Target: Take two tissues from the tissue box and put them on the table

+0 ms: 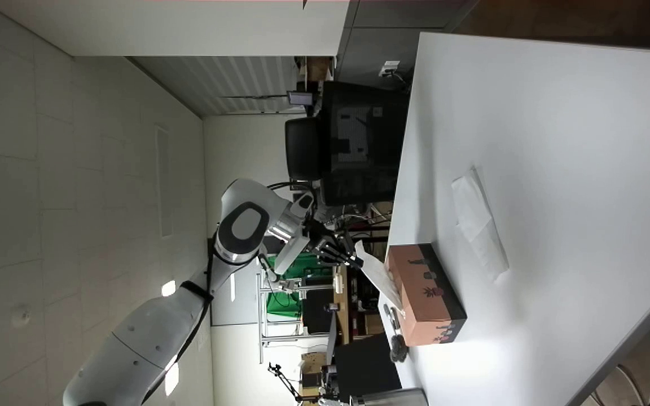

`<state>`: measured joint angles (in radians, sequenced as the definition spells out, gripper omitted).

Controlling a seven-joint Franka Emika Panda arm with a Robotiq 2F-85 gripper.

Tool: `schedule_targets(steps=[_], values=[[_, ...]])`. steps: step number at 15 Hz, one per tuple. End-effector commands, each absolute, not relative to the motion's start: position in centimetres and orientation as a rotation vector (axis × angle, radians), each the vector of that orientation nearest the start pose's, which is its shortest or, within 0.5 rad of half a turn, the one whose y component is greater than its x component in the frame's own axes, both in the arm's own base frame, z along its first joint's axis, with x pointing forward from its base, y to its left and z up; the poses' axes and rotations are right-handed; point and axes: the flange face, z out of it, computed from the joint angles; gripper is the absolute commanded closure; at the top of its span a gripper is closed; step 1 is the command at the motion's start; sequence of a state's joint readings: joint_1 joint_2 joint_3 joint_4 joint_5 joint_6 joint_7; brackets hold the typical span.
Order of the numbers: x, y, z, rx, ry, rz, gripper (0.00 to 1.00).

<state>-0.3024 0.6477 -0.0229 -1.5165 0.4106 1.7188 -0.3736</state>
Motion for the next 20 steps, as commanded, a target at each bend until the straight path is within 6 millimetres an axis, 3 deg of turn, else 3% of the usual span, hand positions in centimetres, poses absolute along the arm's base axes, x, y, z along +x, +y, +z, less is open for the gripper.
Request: schedule_targets(steps=[1, 6, 9, 12, 15, 20], values=[[65.0, -17.9, 30.2, -2.625, 0.164, 0.402, 1.0], [66.4, -18.3, 37.3, -2.697, 0.162, 0.333, 1.0], [66.5, -19.4, 42.2, -2.77, 0.184, 0.255, 1.0], [66.5, -21.4, 45.1, -2.917, 0.28, 0.197, 1.0], [66.0, -23.9, 43.2, -3.004, 0.443, 0.233, 1.0], [65.6, -28.8, 34.4, -3.076, 0.739, 0.332, 1.0]])
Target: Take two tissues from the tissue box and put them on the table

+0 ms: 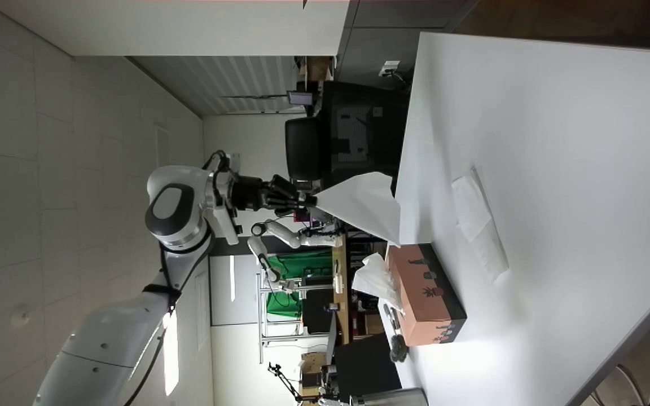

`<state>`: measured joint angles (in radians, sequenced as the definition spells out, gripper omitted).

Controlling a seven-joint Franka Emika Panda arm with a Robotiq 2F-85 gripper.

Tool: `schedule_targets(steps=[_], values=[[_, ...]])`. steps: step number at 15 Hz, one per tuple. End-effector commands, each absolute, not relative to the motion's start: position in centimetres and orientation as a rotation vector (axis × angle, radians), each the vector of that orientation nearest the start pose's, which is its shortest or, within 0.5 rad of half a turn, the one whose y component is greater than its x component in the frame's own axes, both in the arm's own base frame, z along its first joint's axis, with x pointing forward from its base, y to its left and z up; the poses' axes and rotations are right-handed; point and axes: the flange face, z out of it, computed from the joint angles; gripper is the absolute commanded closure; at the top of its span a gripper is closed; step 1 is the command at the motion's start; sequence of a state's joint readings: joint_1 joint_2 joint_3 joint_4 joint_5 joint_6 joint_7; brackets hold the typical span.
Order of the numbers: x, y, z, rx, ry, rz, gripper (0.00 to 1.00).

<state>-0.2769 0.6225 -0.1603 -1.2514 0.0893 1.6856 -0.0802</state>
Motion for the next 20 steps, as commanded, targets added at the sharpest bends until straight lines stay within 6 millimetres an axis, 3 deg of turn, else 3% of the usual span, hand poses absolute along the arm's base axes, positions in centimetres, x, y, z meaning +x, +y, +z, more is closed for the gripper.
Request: schedule_targets(steps=[1, 5, 6, 9, 10, 11, 13, 14, 17, 20], values=[[65.5, -29.6, 32.4, -3.091, 0.794, 0.362, 1.0], [64.5, -31.8, 25.3, -3.125, 0.997, 0.559, 1.0], [63.9, -32.9, 24.2, -3.12, 1.03, 0.611, 1.0], [62.5, -34.0, 21.1, -3.108, 1.064, 0.777, 1.0], [62.1, -34.3, 20.6, -3.103, 1.057, 0.822, 0.74], [61.6, -35.6, 20.6, -3.092, 1.048, 0.856, 0.72], [61.4, -36.1, 21.4, -3.08, 1.01, 0.888, 0.6], [62.1, -34.2, 21.7, -3.078, 0.998, 0.883, 0.53], [63.6, -31.3, 25.8, -3.106, 0.755, 0.806, 0.33], [65.2, -25.6, 29.1, -3.159, 0.444, 0.697, 0.13]])
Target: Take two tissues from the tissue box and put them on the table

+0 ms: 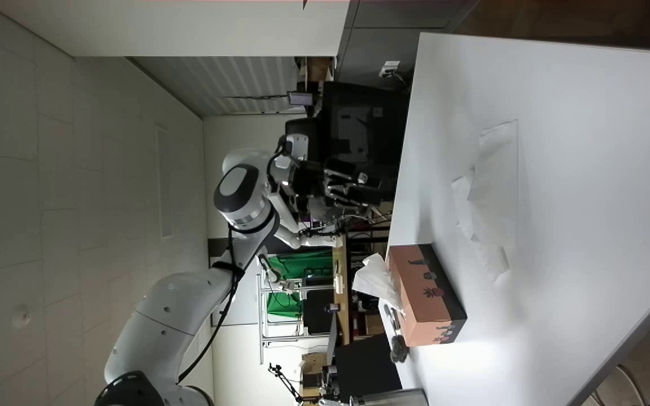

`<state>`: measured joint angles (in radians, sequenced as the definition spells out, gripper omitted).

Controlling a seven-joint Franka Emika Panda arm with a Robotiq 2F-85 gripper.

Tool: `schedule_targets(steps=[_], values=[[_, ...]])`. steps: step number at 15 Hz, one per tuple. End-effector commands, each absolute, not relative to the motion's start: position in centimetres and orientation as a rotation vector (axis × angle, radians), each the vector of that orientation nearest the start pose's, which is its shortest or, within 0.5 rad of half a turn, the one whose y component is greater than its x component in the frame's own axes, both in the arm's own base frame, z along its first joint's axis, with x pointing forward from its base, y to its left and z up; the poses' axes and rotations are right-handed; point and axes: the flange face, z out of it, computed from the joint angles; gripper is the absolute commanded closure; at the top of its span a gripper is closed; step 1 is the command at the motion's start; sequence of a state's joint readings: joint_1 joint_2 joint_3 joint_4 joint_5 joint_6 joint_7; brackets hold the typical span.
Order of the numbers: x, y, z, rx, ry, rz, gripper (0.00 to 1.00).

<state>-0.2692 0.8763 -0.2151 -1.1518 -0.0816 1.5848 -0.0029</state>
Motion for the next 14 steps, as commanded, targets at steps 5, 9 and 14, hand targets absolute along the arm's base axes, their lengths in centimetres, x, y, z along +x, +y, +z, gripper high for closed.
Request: schedule_targets(steps=[5, 9, 14], values=[[66.1, -15.1, 31.1, -3.161, 0.115, 0.427, 0.0], [63.9, -7.9, 28.5, -3.019, 0.207, 0.354, 0.0], [60.4, -4.1, 25.0, -2.853, 0.467, 0.342, 0.0]])
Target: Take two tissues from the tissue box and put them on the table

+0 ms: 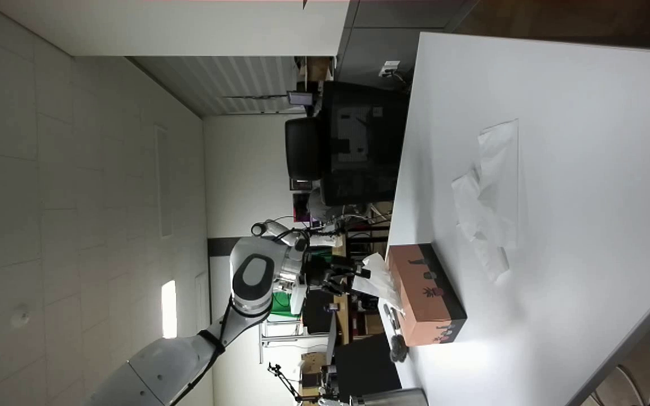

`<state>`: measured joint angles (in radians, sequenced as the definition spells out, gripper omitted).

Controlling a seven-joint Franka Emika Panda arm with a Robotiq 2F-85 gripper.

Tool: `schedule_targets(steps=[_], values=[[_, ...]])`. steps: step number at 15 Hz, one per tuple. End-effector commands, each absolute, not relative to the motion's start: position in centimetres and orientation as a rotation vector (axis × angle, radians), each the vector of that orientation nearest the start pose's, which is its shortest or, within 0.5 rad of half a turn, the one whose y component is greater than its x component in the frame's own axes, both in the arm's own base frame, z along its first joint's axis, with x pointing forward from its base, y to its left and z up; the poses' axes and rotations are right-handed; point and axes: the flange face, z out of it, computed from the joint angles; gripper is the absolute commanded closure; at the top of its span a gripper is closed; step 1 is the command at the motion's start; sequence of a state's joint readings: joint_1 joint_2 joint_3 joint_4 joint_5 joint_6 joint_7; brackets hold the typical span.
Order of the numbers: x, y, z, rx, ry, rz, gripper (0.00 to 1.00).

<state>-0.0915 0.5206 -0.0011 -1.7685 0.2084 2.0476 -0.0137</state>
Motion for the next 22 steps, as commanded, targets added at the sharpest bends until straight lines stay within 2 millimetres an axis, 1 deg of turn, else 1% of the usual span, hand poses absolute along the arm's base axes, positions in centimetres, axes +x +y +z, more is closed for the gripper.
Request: schedule_targets(steps=[1, 2, 3, 4, 5, 7, 9, 13, 14, 15, 18, 19, 20, 22], values=[[60.0, -4.2, 24.8, -2.832, 0.522, 0.331, 0.0], [59.6, -4.5, 24.6, -2.836, 0.526, 0.312, 0.25], [59.4, -4.8, 24.6, -2.844, 0.534, 0.292, 0.25], [59.1, -5.2, 24.6, -2.854, 0.535, 0.285, 0.31], [58.8, -5.7, 24.7, -2.869, 0.523, 0.277, 0.4], [58.5, -6.6, 25.0, -2.915, 0.505, 0.249, 0.55], [58.3, -7.2, 25.3, -2.95, 0.471, 0.221, 0.67], [57.6, -7.8, 25.6, -2.973, 0.42, 0.202, 0.95], [57.5, -7.9, 25.6, -2.97, 0.409, 0.207, 0.99], [57.5, -8.1, 25.6, -2.97, 0.406, 0.21, 1.0], [57.9, -9.0, 26.6, -2.999, 0.39, 0.23, 1.0], [58.2, -9.7, 27.5, -3.035, 0.391, 0.278, 1.0], [58.5, -10.3, 28.6, -3.068, 0.384, 0.29, 1.0], [58.8, -11.7, 32.0, -3.104, 0.375, 0.289, 1.0]])
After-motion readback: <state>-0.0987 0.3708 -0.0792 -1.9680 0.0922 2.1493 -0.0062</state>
